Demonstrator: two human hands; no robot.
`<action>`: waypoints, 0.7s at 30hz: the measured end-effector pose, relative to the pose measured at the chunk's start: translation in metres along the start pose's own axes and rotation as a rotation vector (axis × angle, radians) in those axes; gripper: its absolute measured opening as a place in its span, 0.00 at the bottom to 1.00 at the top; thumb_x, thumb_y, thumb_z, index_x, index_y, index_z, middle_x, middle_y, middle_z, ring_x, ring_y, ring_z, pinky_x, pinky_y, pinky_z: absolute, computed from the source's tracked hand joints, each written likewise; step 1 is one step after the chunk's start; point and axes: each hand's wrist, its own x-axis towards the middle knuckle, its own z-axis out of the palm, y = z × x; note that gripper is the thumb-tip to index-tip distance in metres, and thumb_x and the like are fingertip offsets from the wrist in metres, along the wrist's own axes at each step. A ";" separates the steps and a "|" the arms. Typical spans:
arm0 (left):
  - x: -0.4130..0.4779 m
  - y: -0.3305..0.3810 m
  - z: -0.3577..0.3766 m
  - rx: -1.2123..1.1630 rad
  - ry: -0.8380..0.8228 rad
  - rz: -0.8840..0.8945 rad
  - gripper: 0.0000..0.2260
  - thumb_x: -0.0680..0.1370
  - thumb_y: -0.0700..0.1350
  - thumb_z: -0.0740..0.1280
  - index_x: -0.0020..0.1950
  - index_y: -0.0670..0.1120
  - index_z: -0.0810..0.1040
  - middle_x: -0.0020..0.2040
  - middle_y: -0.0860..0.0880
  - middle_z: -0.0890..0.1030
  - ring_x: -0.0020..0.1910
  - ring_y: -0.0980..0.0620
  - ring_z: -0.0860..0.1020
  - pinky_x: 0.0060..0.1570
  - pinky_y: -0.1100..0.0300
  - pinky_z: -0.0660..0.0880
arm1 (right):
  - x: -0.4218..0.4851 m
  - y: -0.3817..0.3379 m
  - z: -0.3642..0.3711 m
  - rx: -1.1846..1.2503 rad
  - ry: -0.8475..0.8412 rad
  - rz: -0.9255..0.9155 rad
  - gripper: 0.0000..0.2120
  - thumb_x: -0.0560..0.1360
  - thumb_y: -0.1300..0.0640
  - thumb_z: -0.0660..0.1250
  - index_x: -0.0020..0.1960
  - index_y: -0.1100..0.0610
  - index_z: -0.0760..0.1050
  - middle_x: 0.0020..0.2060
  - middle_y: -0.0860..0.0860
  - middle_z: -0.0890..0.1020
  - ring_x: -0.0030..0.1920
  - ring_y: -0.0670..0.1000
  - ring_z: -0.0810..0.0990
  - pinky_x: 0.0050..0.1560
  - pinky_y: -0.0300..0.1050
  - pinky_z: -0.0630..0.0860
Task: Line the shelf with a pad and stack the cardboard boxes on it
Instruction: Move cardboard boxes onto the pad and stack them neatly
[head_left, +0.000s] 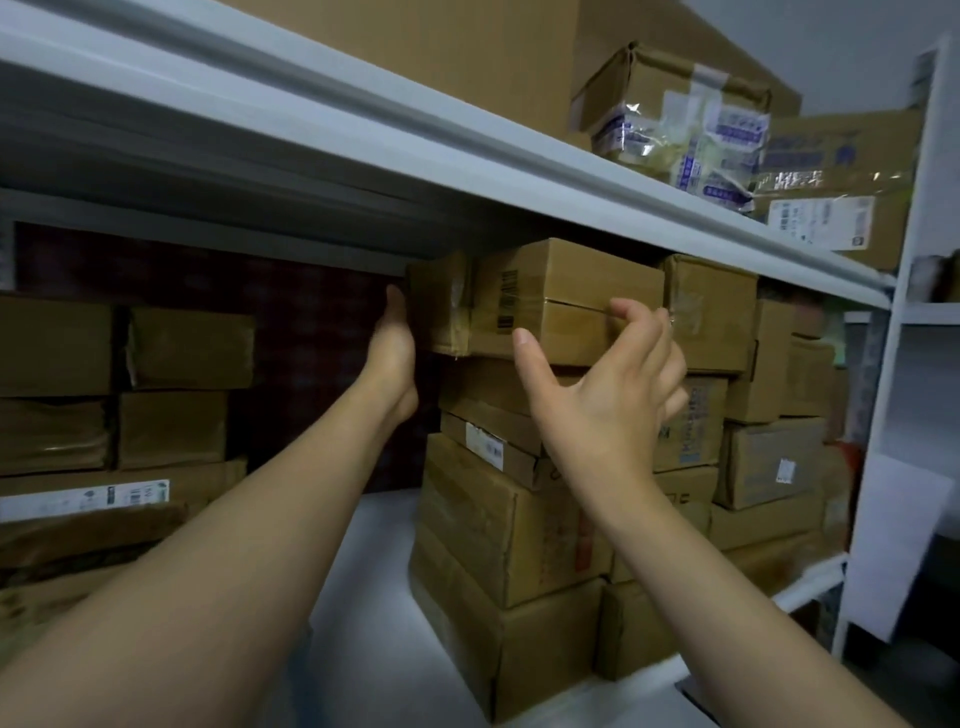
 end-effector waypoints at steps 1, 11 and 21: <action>0.002 -0.001 0.002 -0.040 -0.010 -0.001 0.28 0.82 0.64 0.49 0.72 0.49 0.72 0.63 0.45 0.80 0.60 0.44 0.79 0.56 0.50 0.76 | 0.000 -0.001 0.000 -0.019 -0.010 -0.011 0.37 0.69 0.31 0.62 0.70 0.50 0.59 0.76 0.56 0.60 0.77 0.56 0.53 0.73 0.58 0.51; -0.003 0.006 -0.016 -0.307 0.088 0.127 0.26 0.79 0.64 0.58 0.73 0.52 0.71 0.64 0.49 0.80 0.59 0.47 0.81 0.60 0.47 0.77 | -0.005 -0.032 0.003 0.004 0.096 -0.147 0.34 0.71 0.38 0.61 0.69 0.57 0.63 0.72 0.59 0.67 0.76 0.56 0.58 0.72 0.56 0.53; -0.025 0.022 -0.103 -0.615 0.382 0.284 0.27 0.78 0.63 0.60 0.72 0.50 0.73 0.67 0.49 0.78 0.64 0.47 0.77 0.70 0.48 0.68 | -0.049 -0.064 0.034 0.287 -0.111 -0.256 0.33 0.72 0.50 0.69 0.71 0.56 0.58 0.78 0.53 0.56 0.78 0.51 0.57 0.73 0.55 0.64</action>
